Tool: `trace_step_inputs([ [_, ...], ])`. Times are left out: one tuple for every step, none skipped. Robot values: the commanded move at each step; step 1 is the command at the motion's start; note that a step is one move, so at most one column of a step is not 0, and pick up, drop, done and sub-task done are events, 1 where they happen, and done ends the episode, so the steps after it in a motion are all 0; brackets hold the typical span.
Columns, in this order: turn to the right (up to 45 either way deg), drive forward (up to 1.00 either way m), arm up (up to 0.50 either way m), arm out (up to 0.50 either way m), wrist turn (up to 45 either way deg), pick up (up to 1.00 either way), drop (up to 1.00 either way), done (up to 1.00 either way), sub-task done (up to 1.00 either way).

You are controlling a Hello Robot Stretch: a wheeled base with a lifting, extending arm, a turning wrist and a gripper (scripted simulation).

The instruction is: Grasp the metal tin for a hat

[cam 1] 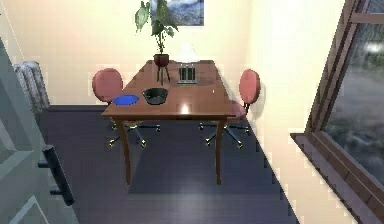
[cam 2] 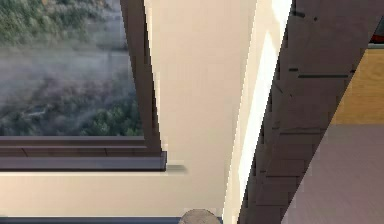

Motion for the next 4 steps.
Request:
trace_step_inputs([
  [0.0, 0.00, 0.12, 0.00, 0.0, 0.00, 0.00, 0.00, 0.00],
  [0.0, 0.00, 0.00, 0.18, 0.0, 0.00, 0.00, 0.00, 0.00],
  [0.0, 0.00, 0.00, 0.00, 45.0, 0.00, 0.00, 0.00, 0.00],
  [0.0, 0.00, 0.00, 0.00, 45.0, 0.00, 0.00, 0.00, 0.00],
])
